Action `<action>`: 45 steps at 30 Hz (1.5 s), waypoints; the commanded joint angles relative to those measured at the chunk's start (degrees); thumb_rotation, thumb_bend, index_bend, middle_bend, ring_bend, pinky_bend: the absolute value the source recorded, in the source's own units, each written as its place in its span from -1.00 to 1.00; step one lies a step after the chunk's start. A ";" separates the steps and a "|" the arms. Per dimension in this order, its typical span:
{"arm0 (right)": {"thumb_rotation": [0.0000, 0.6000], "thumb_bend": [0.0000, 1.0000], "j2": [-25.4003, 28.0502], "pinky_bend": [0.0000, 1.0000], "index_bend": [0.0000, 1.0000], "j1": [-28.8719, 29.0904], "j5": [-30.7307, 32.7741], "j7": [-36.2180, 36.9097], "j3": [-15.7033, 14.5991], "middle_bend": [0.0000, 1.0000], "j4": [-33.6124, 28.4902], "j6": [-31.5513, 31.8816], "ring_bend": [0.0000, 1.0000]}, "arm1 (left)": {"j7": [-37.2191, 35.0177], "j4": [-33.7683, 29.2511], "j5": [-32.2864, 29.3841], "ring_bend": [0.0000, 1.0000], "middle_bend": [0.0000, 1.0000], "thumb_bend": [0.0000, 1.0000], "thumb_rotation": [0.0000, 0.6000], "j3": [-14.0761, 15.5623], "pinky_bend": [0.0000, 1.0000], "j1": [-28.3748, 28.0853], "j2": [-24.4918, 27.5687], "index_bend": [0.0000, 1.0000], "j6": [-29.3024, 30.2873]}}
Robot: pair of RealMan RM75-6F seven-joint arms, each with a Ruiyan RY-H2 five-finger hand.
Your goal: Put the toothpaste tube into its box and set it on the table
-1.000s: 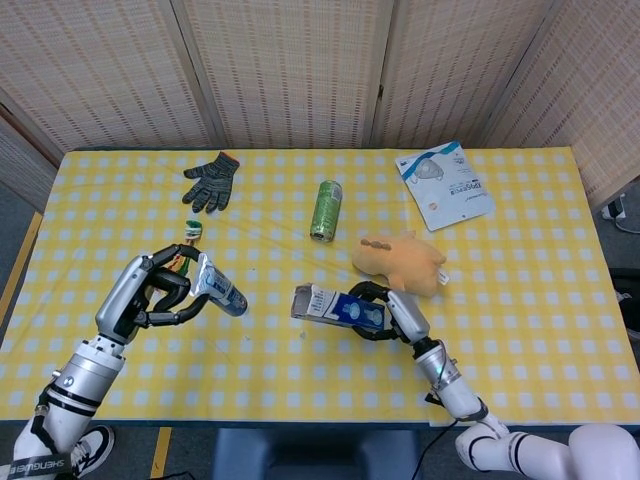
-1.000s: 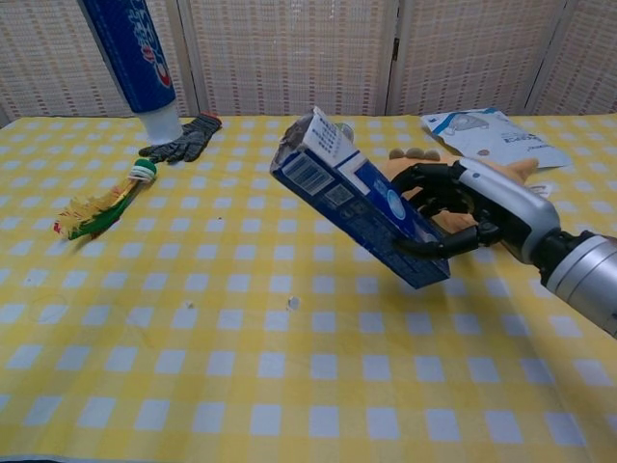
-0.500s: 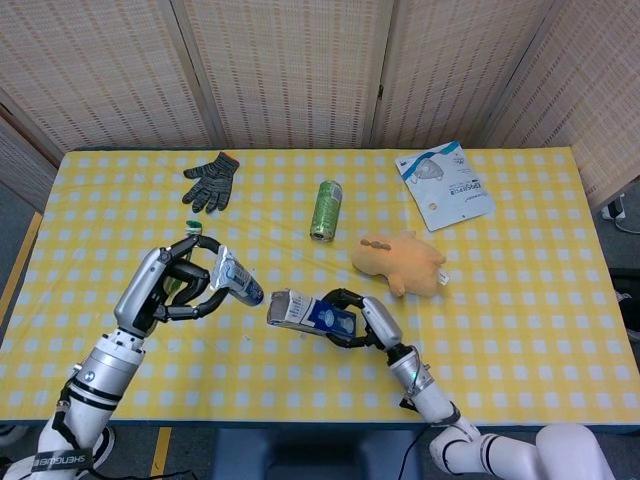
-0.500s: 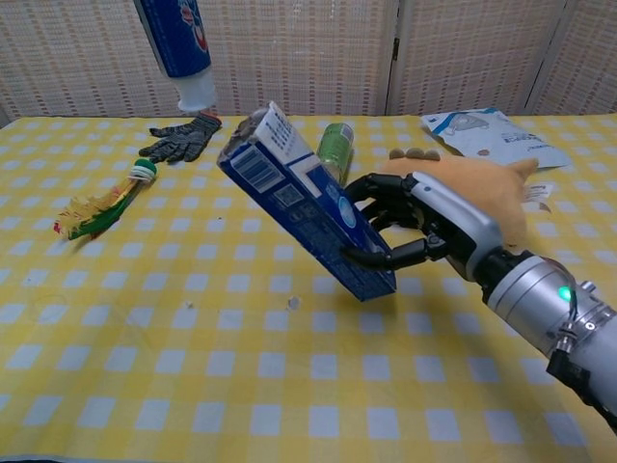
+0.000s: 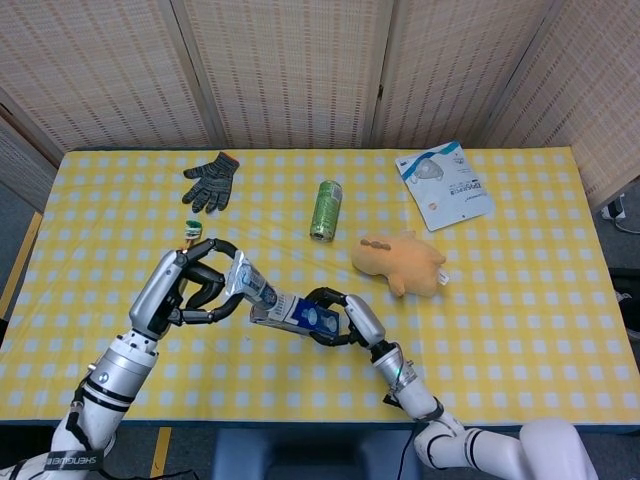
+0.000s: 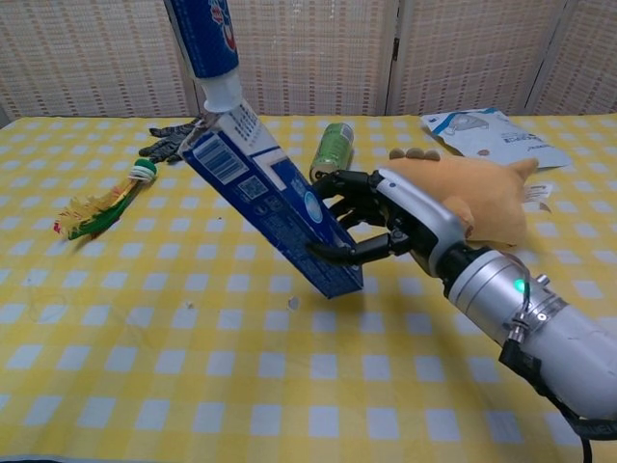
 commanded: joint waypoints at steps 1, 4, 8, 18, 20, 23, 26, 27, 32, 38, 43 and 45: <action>1.00 -0.40 -0.55 -0.23 -0.11 0.21 0.13 0.85 0.01 -0.29 0.46 -0.15 -0.23 | 0.67 0.00 -0.53 1.00 1.00 0.09 1.00 -0.17 1.00 -0.49 -0.50 1.00 -0.08; 1.00 -0.40 -0.82 -0.23 -0.11 0.28 -0.09 1.60 -0.13 -0.29 0.77 0.26 -0.22 | 1.47 0.00 -0.57 1.00 1.00 0.09 1.00 -0.21 1.00 -0.70 -1.03 1.00 0.26; 1.00 -0.40 -0.50 -0.23 -0.11 -0.03 -0.47 2.44 -0.56 -0.29 0.55 1.11 -0.22 | 1.93 0.00 -0.40 1.00 1.00 0.09 1.00 -0.33 1.00 -0.62 -1.44 1.00 0.83; 1.00 -0.40 0.92 -0.23 -0.11 -0.97 -1.04 2.51 -1.40 -0.29 -0.36 2.98 -0.22 | 2.73 0.00 -0.22 1.00 1.00 0.09 1.00 -0.52 1.00 -0.77 -2.19 1.00 1.12; 1.00 -0.40 1.11 -0.23 -0.11 -1.07 -0.92 2.80 -1.41 -0.29 -0.34 3.03 -0.22 | 3.00 0.00 -0.22 1.00 1.00 0.09 1.00 -0.52 1.00 -0.86 -2.40 1.00 1.15; 1.00 -0.40 1.39 -0.23 -0.11 -1.27 -0.79 3.29 -1.44 -0.29 -0.08 3.20 -0.23 | 3.41 0.00 -0.39 1.00 1.00 0.09 1.00 -0.64 1.00 -0.97 -2.64 1.00 1.35; 1.00 -0.40 1.58 -0.23 -0.11 -1.51 -0.56 3.92 -1.52 -0.29 0.45 3.21 -0.23 | 3.73 0.00 -0.80 1.00 1.00 0.09 1.00 -0.83 1.00 -1.12 -2.79 1.00 1.45; 1.00 -0.40 1.63 -0.23 -0.11 -1.56 -0.51 4.10 -1.55 -0.29 0.65 3.16 -0.23 | 3.88 0.00 -0.96 1.00 1.00 0.09 1.00 -0.86 1.00 -1.20 -2.83 1.00 1.42; 1.00 -0.40 1.61 -0.23 -0.11 -1.49 -0.28 5.41 -1.36 -0.29 1.33 3.02 -0.23 | 4.25 0.00 -1.78 1.00 1.00 0.09 1.00 -1.07 1.00 -1.52 -3.01 1.00 1.19; 1.00 -0.40 1.74 -0.23 -0.11 -1.66 -0.75 6.08 -1.75 -0.29 1.53 3.63 -0.23 | 4.25 0.00 -2.47 1.00 1.00 0.09 1.00 -1.52 1.00 -1.71 -3.02 1.00 1.10; 1.00 -0.40 1.90 -0.23 -0.11 -1.68 -0.93 6.93 -1.74 -0.29 1.15 4.05 -0.23 | 4.07 0.00 -2.43 1.00 1.00 0.09 1.00 -1.36 1.00 -1.69 -2.72 1.00 0.34; 1.00 -0.40 1.93 -0.23 -0.11 -1.58 -0.99 7.03 -1.64 -0.29 0.97 4.14 -0.23 | 4.01 0.00 -2.37 1.00 1.00 0.09 1.00 -1.32 1.00 -1.68 -2.69 1.00 0.16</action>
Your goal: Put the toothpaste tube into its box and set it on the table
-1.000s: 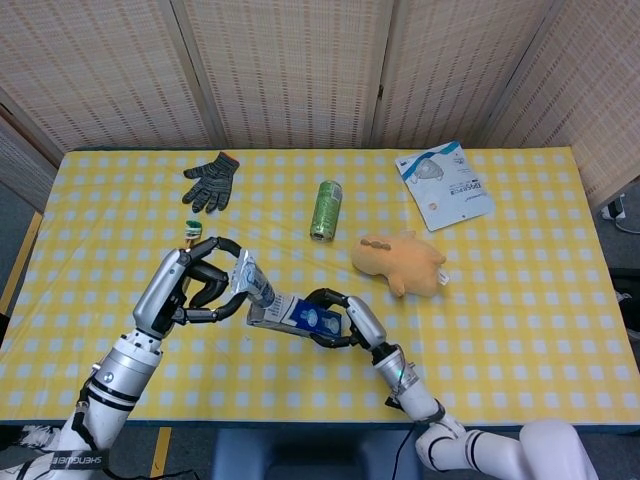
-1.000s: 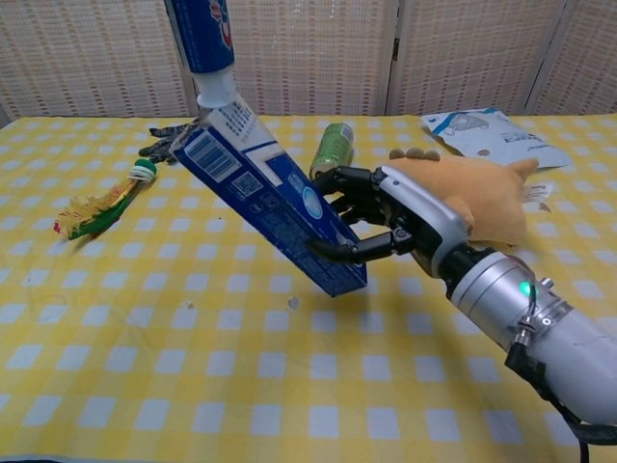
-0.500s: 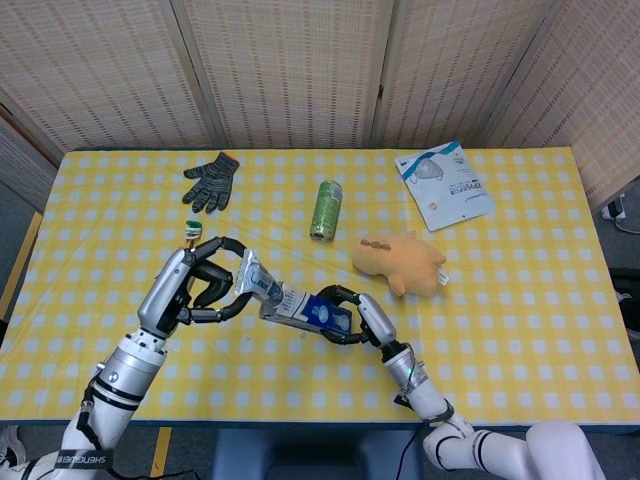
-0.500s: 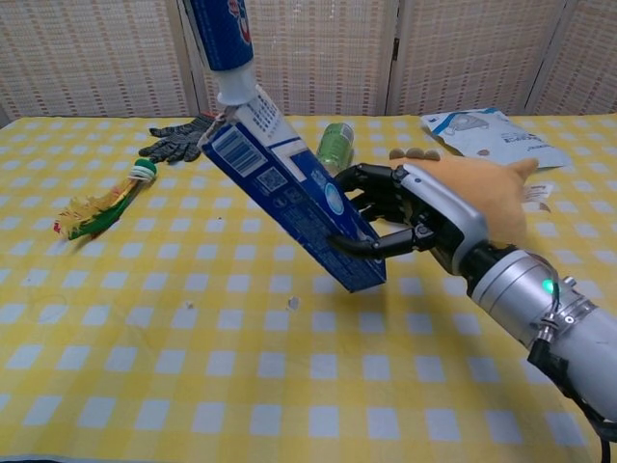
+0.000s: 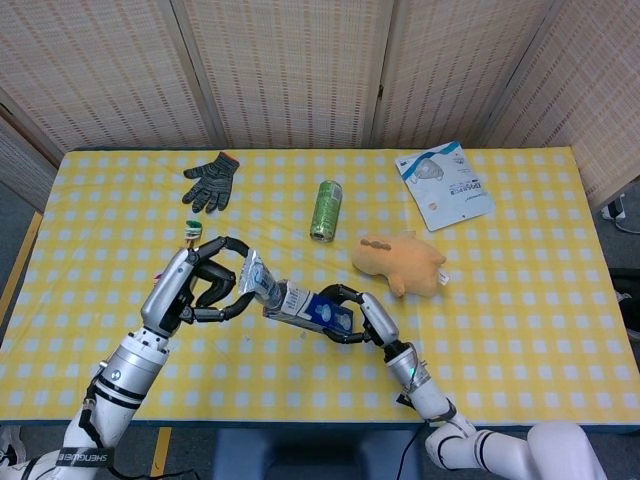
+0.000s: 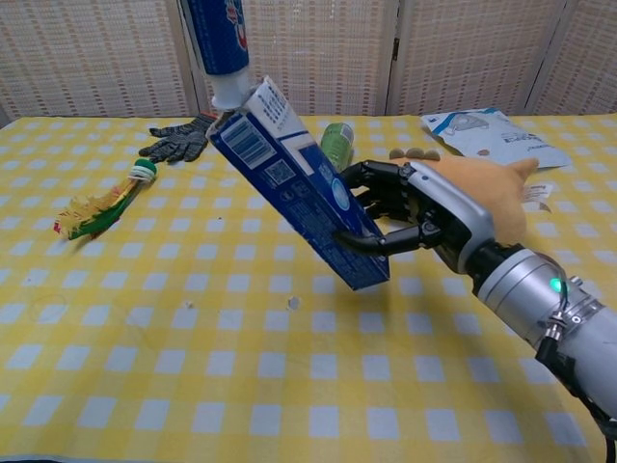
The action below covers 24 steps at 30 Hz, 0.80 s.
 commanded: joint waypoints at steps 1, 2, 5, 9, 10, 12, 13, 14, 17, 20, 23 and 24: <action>1.00 -0.40 0.01 -0.23 -0.11 0.10 -0.06 0.12 0.15 -0.29 -0.26 0.19 -0.23 | 0.00 0.00 0.12 1.00 1.00 0.09 1.00 0.09 1.00 0.02 0.04 1.00 -0.17; 1.00 -0.40 -0.01 -0.23 -0.11 0.17 -0.08 0.14 0.19 -0.29 -0.36 0.20 -0.23 | 0.02 0.00 0.16 1.00 1.00 0.09 1.00 0.15 1.00 0.04 0.02 1.00 -0.19; 1.00 -0.40 -0.09 -0.23 -0.11 0.44 -0.09 0.27 0.33 -0.29 -0.73 0.05 -0.23 | 0.01 0.00 0.36 1.00 1.00 0.09 1.00 0.34 1.00 0.14 -0.18 1.00 -0.17; 1.00 -0.40 -0.54 -0.23 -0.11 0.81 -0.25 0.63 0.42 -0.29 -1.00 0.02 -0.23 | -0.04 0.00 0.19 1.00 1.00 0.09 1.00 0.06 1.00 0.03 -0.64 1.00 0.20; 1.00 -0.40 -0.73 -0.23 -0.11 0.92 -0.31 0.95 0.46 -0.29 -1.04 0.05 -0.23 | 0.01 0.00 0.20 1.00 1.00 0.09 1.00 0.00 1.00 -0.03 -0.79 1.00 0.28; 1.00 -0.40 -1.04 -0.23 -0.11 1.05 -0.30 1.66 0.60 -0.29 -1.02 0.14 -0.22 | 0.17 0.00 0.28 1.00 1.00 0.09 1.00 0.05 1.00 -0.05 -0.98 1.00 0.37; 1.00 -0.40 -1.17 -0.23 -0.11 1.10 -0.31 2.07 0.65 -0.29 -1.05 0.20 -0.22 | 0.18 0.00 0.34 1.00 1.00 0.09 1.00 0.09 1.00 -0.02 -1.03 1.00 0.40; 1.00 -0.40 -1.26 -0.23 -0.11 1.13 -0.37 2.63 0.70 -0.29 -1.11 0.38 -0.22 | 0.15 0.00 0.36 1.00 1.00 0.09 1.00 0.10 1.00 0.04 -1.08 1.00 0.47; 1.00 -0.40 -1.26 -0.23 -0.11 1.00 -0.72 3.45 0.68 -0.29 -1.26 1.27 -0.22 | 0.06 0.00 0.29 1.00 1.00 0.09 1.00 -0.01 1.00 0.27 -1.03 1.00 0.81; 1.00 -0.40 -0.81 -0.23 -0.11 0.80 -0.92 4.29 0.80 -0.30 -1.88 2.15 -0.22 | 0.01 0.00 0.33 1.00 1.00 0.09 1.00 -0.11 1.00 0.54 -0.90 1.00 1.15; 1.00 -0.40 -0.71 -0.23 -0.11 0.53 -1.30 3.37 1.32 -0.29 -2.15 4.05 -0.22 | 0.17 0.00 0.36 1.00 1.00 0.09 1.00 0.15 1.00 0.79 -0.71 1.00 1.11; 1.00 -0.40 -0.60 -0.23 -0.11 0.52 -1.41 3.47 1.43 -0.29 -2.51 4.42 -0.22 | 0.21 0.00 0.35 1.00 1.00 0.09 1.00 0.26 1.00 0.86 -0.61 1.00 1.01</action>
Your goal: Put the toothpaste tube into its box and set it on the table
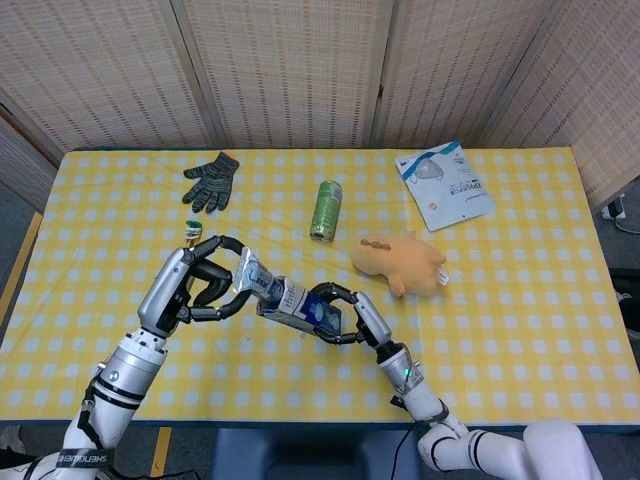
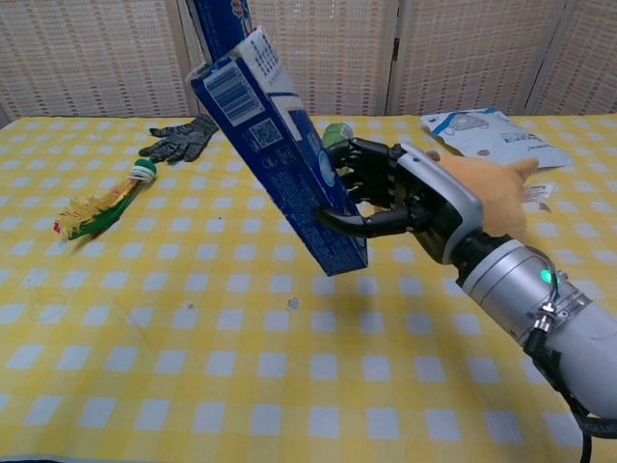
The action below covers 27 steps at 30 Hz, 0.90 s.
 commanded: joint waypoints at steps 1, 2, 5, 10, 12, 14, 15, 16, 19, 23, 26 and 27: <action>1.00 -0.40 0.46 -0.23 -0.11 -0.17 -0.40 -0.12 0.52 -0.29 -1.14 1.42 -0.22 | 0.10 0.00 0.02 1.00 1.00 0.09 1.00 0.29 1.00 0.19 0.25 1.00 -0.28; 1.00 -0.40 0.88 -0.23 -0.11 -0.10 -0.50 0.02 0.65 -0.29 -1.92 1.61 -0.22 | 0.05 0.00 0.04 1.00 1.00 0.09 1.00 0.42 1.00 0.25 0.25 1.00 -0.38; 1.00 -0.40 1.48 -0.23 -0.11 0.09 -0.79 -1.37 0.97 -0.29 -3.33 2.15 -0.22 | 0.12 0.00 0.31 1.00 1.00 0.09 1.00 0.91 1.00 0.40 0.00 1.00 -0.54; 1.00 -0.40 2.27 -0.23 -0.11 0.50 -0.69 -3.79 1.23 -0.29 -5.50 1.76 -0.22 | 1.22 0.00 0.14 1.00 1.00 0.09 1.00 2.36 1.00 0.62 -0.56 1.00 -0.86; 1.00 -0.40 2.45 -0.23 -0.11 0.51 -0.48 -4.38 1.27 -0.29 -6.18 1.56 -0.22 | 1.76 0.00 -0.29 1.00 1.00 0.08 1.00 2.89 1.00 0.65 -0.99 1.00 -0.82; 1.00 -0.40 2.52 -0.23 -0.11 0.48 -0.23 -4.64 1.21 -0.29 -6.51 1.28 -0.22 | 2.50 0.00 -0.66 1.00 1.00 0.06 1.00 3.19 1.00 0.56 -1.45 0.91 -0.62; 1.00 -0.40 2.57 -0.23 -0.11 0.48 -0.16 -4.61 1.15 -0.29 -6.62 1.16 -0.22 | 2.59 0.00 -0.73 1.00 1.00 0.02 1.00 3.26 1.00 0.50 -1.68 0.75 -0.65; 1.00 -0.40 2.61 -0.23 -0.11 0.46 -0.10 -4.59 1.10 -0.29 -6.73 1.08 -0.22 | 2.48 0.00 -0.75 1.00 1.00 -0.07 1.00 3.38 1.00 0.35 -1.74 0.39 -1.19; 1.00 -0.40 2.54 -0.23 -0.11 0.42 -0.04 -4.88 1.08 -0.29 -6.79 1.15 -0.22 | 1.75 0.00 -1.41 1.00 1.00 -0.35 1.00 3.26 1.00 0.04 -0.79 -0.79 -3.04; 1.00 -0.40 2.48 -0.24 -0.11 0.48 0.21 -5.48 1.32 -0.29 -7.18 1.09 -0.21 | 1.84 0.00 -1.27 1.00 0.99 -0.51 1.00 3.36 1.00 -0.06 0.45 -1.00 -4.42; 1.00 -0.40 2.83 -0.24 -0.11 0.43 0.01 -5.86 1.28 -0.29 -7.92 1.35 -0.22 | 3.30 0.00 -1.09 0.94 0.92 -0.56 1.00 3.76 1.00 -0.10 0.72 -1.00 -4.19; 1.00 -0.40 2.92 -0.24 -0.11 0.37 0.03 -5.88 1.27 -0.29 -8.10 1.42 -0.22 | 3.85 0.00 -1.20 0.91 0.89 -0.57 1.00 3.93 1.00 -0.21 0.72 -1.00 -4.21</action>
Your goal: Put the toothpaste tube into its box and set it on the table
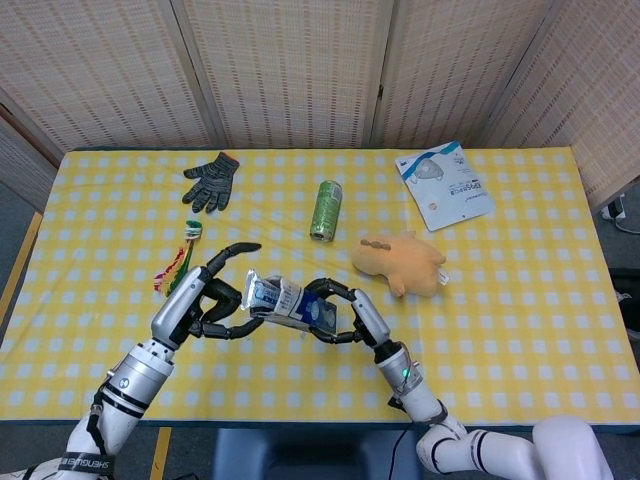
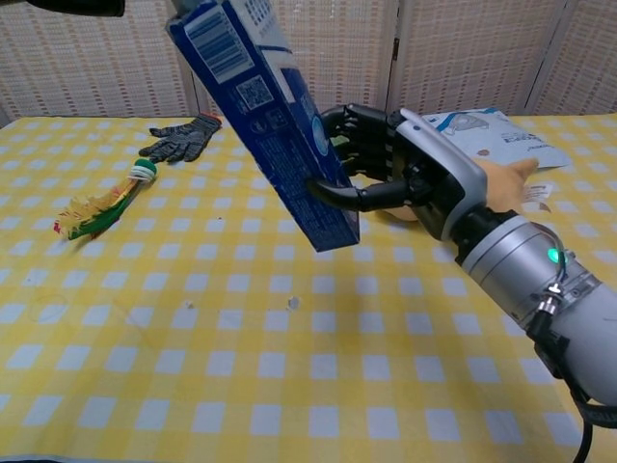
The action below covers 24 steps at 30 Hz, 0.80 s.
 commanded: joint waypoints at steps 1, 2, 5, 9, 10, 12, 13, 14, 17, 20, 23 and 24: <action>1.00 -0.40 0.31 -0.24 -0.11 -0.13 -0.01 -0.03 -0.04 -0.29 -0.56 0.16 -0.22 | 1.78 0.00 -0.10 0.88 0.84 -0.59 1.00 0.62 1.00 -0.31 0.09 -1.00 -0.04; 1.00 -0.40 0.40 -0.24 -0.11 -0.16 0.03 0.09 -0.06 -0.29 -0.69 0.13 -0.21 | 2.30 0.00 -0.10 0.84 0.78 -0.60 1.00 0.77 1.00 -0.42 0.06 -1.00 -0.06; 1.00 -0.40 0.52 -0.24 -0.11 -0.22 0.01 0.14 -0.16 -0.29 -0.73 0.14 -0.21 | 3.51 0.00 -0.03 0.73 0.63 -0.61 1.00 0.86 1.00 -0.64 -0.38 -1.00 0.59; 1.00 -0.40 0.89 -0.24 -0.11 -0.41 -0.30 -0.14 -0.28 -0.29 -0.77 0.66 -0.21 | 7.31 0.00 1.62 0.52 0.44 -0.61 1.00 1.26 0.90 -0.44 -1.00 -1.00 3.36; 1.00 -0.40 1.08 -0.24 -0.11 -0.49 -0.43 -0.44 -0.32 -0.29 -0.77 0.89 -0.21 | 9.17 0.31 2.71 0.43 0.36 -0.61 1.00 1.60 0.80 -0.23 -1.25 -1.00 4.63; 1.00 -0.40 1.55 -0.24 -0.11 -0.60 -0.65 -1.27 -0.54 -0.29 -0.74 1.03 -0.21 | 12.63 1.60 4.99 0.26 0.23 -0.61 1.00 2.37 0.60 0.20 -1.82 -1.00 6.87; 1.00 -0.40 2.02 -0.24 -0.11 -0.69 -0.82 -1.94 -0.76 -0.29 -0.81 1.04 -0.21 | 15.46 2.90 6.72 0.17 0.16 -0.61 1.00 3.10 0.49 0.58 -2.20 -1.00 8.52; 1.00 -0.40 2.41 -0.24 -0.11 -0.77 -0.94 -2.58 -0.87 -0.29 -0.87 1.10 -0.21 | 17.65 3.97 8.00 0.10 0.11 -0.61 1.00 3.70 0.38 0.93 -2.46 -1.00 9.78; 1.00 -0.40 4.08 -0.24 -0.10 -1.15 -1.50 -5.52 -1.53 -0.29 -1.01 1.33 -0.21 | 25.38 7.99 10.82 -0.30 -0.18 -0.60 1.00 6.35 -0.16 2.09 -2.08 -1.00 12.17; 1.00 -0.40 6.13 -0.24 -0.10 -1.82 -1.64 -8.67 -2.41 -0.29 -1.63 1.19 -0.22 | 32.69 11.52 11.65 -0.67 -0.54 -0.60 1.00 8.88 -0.63 3.25 -0.45 -0.99 13.27; 1.00 -0.40 8.45 -0.24 -0.10 -2.63 -1.54 -11.87 -3.25 -0.29 -2.49 0.94 -0.22 | 36.84 15.76 13.09 -0.83 -0.70 -0.60 1.00 11.11 -0.81 4.83 -1.16 -0.97 15.18; 1.00 -0.40 9.04 -0.24 -0.10 -2.93 -1.41 -12.72 -3.52 -0.29 -2.69 0.79 -0.22 | 36.92 16.99 13.65 -0.87 -0.74 -0.61 1.00 11.71 -0.86 5.33 -1.45 -0.97 15.49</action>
